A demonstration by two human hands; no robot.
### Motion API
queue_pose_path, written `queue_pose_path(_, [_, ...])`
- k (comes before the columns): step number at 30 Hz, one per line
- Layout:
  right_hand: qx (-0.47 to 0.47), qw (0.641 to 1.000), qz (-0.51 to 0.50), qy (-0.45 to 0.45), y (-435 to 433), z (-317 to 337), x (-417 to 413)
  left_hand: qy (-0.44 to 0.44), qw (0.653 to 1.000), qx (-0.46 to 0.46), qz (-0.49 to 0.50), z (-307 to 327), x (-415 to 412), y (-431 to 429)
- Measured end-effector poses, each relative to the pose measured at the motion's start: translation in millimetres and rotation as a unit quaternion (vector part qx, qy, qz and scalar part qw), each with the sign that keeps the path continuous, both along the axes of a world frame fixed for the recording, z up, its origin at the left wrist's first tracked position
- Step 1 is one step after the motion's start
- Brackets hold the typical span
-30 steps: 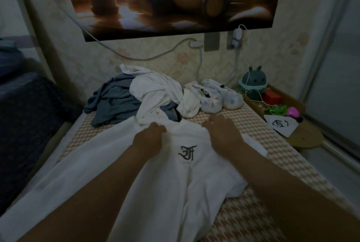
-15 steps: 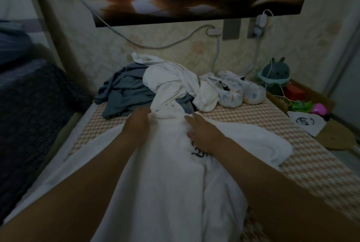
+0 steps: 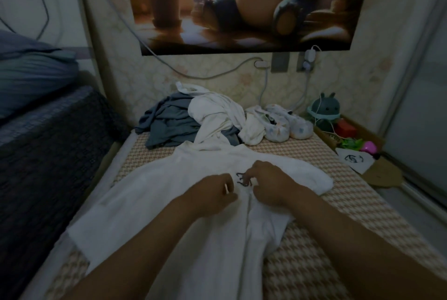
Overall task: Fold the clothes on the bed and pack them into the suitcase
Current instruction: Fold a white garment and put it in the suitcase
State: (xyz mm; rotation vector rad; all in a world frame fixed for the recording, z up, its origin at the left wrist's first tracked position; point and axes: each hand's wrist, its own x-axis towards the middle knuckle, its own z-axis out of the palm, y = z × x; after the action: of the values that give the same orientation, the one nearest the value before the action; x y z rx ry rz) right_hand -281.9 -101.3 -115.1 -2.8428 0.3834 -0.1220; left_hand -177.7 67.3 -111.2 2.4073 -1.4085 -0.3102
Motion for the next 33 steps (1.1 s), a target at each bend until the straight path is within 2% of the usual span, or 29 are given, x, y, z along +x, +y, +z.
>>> queue_pose_path(4, [-0.001, 0.994, 0.026, 0.108, 28, 3, -41, 0.035, 0.996, 0.071, -0.036, 6, -45, 27])
queue_pose_path(7, [-0.054, 0.969, 0.054, 0.235, 37, -11, -65, 0.074, 0.987, 0.139, -0.045, 0, -67, 46])
queue_pose_path(8, [-0.079, 0.964, 0.058, 0.247, 41, -15, -72, 0.078, 0.984, 0.156, -0.048, -2, -73, 49])
queue_pose_path(11, [-0.155, 0.972, 0.061, 0.164, 52, -19, -82, 0.025, 0.983, 0.171, -0.056, -3, -85, 53])
queue_pose_path(14, [-0.177, 0.979, 0.073, 0.077, 52, -10, -83, 0.016, 0.987, 0.142, -0.072, 1, -85, 58])
queue_pose_path(16, [-0.263, 0.962, 0.068, 0.017, 38, -3, -84, 0.030, 0.989, 0.123, -0.077, 5, -78, 64])
queue_pose_path(19, [-0.344, 0.939, 0.000, -0.011, 7, -8, -94, 0.015, 0.989, 0.133, -0.057, 11, -69, 75])
queue_pose_path(21, [-0.336, 0.941, -0.033, -0.022, -9, -28, -99, 0.051, 0.986, 0.151, -0.043, 9, -65, 82])
queue_pose_path(24, [-0.323, 0.941, -0.027, 0.098, 3, -21, -105, 0.103, 0.973, 0.195, -0.070, 10, -66, 95])
queue_pose_path(26, [-0.246, 0.957, 0.022, 0.151, 19, -14, -104, 0.100, 0.965, 0.224, -0.095, 13, -67, 104])
queue_pose_path(29, [-0.091, 0.968, 0.063, 0.226, 57, -5, -107, 0.017, 0.960, 0.258, -0.108, 9, -69, 118])
queue_pose_path(31, [-0.038, 0.966, 0.082, 0.242, 74, -7, -114, -0.007, 0.970, 0.228, -0.080, 1, -66, 128])
queue_pose_path(33, [-0.045, 0.975, 0.091, 0.199, 75, -7, -117, 0.021, 0.986, 0.155, -0.055, 5, -57, 136])
